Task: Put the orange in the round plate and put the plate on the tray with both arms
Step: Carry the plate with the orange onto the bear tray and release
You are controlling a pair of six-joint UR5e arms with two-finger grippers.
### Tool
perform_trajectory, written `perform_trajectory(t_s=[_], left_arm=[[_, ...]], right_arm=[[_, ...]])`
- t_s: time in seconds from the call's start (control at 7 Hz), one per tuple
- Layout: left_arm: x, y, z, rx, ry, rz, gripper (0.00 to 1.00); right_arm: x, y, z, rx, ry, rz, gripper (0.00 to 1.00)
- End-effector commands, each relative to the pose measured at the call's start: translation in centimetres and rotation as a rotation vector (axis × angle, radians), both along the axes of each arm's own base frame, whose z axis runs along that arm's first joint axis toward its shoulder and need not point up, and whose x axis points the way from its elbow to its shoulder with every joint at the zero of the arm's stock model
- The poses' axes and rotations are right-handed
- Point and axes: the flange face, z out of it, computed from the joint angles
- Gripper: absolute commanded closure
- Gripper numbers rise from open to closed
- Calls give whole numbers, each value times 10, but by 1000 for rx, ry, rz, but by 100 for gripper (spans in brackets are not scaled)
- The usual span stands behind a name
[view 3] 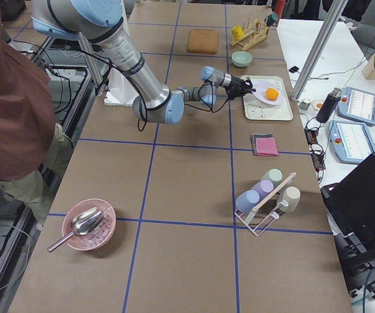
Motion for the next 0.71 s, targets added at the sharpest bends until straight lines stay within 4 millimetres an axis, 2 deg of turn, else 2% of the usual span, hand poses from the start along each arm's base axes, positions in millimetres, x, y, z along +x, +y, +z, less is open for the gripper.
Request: perform_trajectory(t_s=[0.0,0.14,0.29,0.43,0.57], left_arm=[[0,0,0,1,0,0,1],[0,0,0,-1,0,-1,1],[0,0,1,-4,0,-1,1],[0,1,1,-4,2,-1,1],[0,2,5,-19,1,-3,1]], right_arm=[[30,47,-3,117,257,-240,0],[42,35,-2,126,410,-318,0],[69,19,12,133,561,-482,0],[121,1,30,134,708,-636,0],[180,-17,36,149,825,-782,0]])
